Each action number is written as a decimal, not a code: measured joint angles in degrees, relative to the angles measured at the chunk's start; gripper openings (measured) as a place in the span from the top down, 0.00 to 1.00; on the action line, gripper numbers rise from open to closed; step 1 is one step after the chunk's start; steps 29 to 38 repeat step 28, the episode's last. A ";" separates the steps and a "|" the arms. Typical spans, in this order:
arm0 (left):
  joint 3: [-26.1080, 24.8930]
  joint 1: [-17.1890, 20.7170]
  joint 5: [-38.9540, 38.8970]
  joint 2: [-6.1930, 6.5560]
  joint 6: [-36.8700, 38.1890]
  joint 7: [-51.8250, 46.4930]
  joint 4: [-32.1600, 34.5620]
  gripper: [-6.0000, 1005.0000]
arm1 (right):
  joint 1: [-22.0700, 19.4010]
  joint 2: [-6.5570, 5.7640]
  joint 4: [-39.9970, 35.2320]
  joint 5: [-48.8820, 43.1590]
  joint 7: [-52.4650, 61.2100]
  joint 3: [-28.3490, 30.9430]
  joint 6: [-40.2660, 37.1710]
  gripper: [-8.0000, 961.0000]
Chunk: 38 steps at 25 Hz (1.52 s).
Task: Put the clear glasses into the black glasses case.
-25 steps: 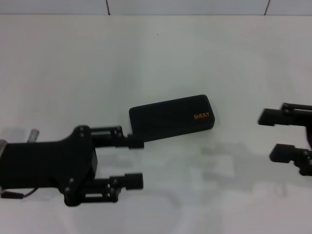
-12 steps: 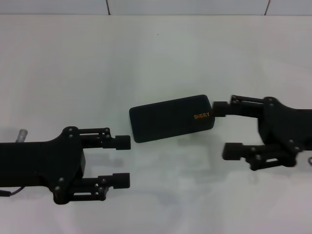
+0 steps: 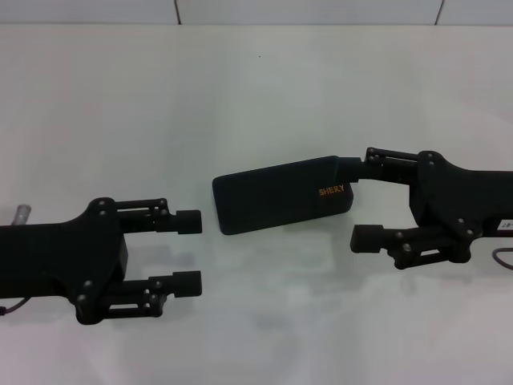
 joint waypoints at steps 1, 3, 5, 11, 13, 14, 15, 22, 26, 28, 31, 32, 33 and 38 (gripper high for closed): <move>-0.10 -0.03 0.00 0.01 0.01 0.00 0.00 0.34 | 0.01 0.00 0.02 0.01 0.02 -0.09 0.14 0.08; -0.18 -0.05 0.00 0.05 0.01 -0.01 0.00 0.34 | 0.02 0.00 0.07 0.03 0.06 -0.40 0.51 0.08; -0.17 -0.05 0.03 0.09 0.01 -0.02 0.00 0.34 | 0.02 0.00 0.09 0.03 0.07 -0.62 0.78 0.08; -1.12 0.00 0.05 -0.06 0.01 0.42 -0.10 0.34 | -0.40 0.00 0.09 0.05 0.00 -0.65 0.87 0.08; -2.24 -0.04 0.18 -0.27 -0.02 0.44 -0.38 0.34 | -0.48 0.00 0.09 0.05 -0.01 -0.66 0.88 0.08; -2.80 -0.06 0.25 -0.38 -0.04 0.45 -0.54 0.34 | -0.53 0.00 0.09 0.05 -0.01 -0.66 0.90 0.08; -3.29 -0.06 0.28 -0.41 -0.06 0.45 -0.64 0.34 | -0.56 0.00 0.09 0.05 -0.03 -0.66 0.95 0.08; -3.89 -0.06 0.43 -0.48 -0.11 0.27 -0.79 0.34 | -0.70 0.00 0.09 0.05 -0.84 -0.66 1.41 0.08; -3.89 -0.10 0.43 -0.58 -0.17 0.21 -0.80 0.34 | -0.71 0.00 0.09 0.05 -1.34 -0.66 1.49 0.08; -3.87 -0.12 0.43 -0.59 -0.17 0.19 -0.80 0.34 | -0.70 0.00 0.09 0.05 -1.38 -0.66 1.66 0.08; -3.87 -0.12 0.43 -0.59 -0.17 0.19 -0.80 0.34 | -0.70 0.00 0.09 0.05 -1.38 -0.66 1.66 0.08; -3.87 -0.12 0.43 -0.59 -0.17 0.19 -0.80 0.34 | -0.70 0.00 0.09 0.05 -1.38 -0.66 1.66 0.08; -3.87 -0.12 0.43 -0.59 -0.17 0.19 -0.80 0.34 | -0.70 0.00 0.09 0.05 -1.38 -0.66 1.66 0.08; -3.87 -0.12 0.43 -0.59 -0.17 0.19 -0.80 0.34 | -0.70 0.00 0.09 0.05 -1.38 -0.66 1.66 0.08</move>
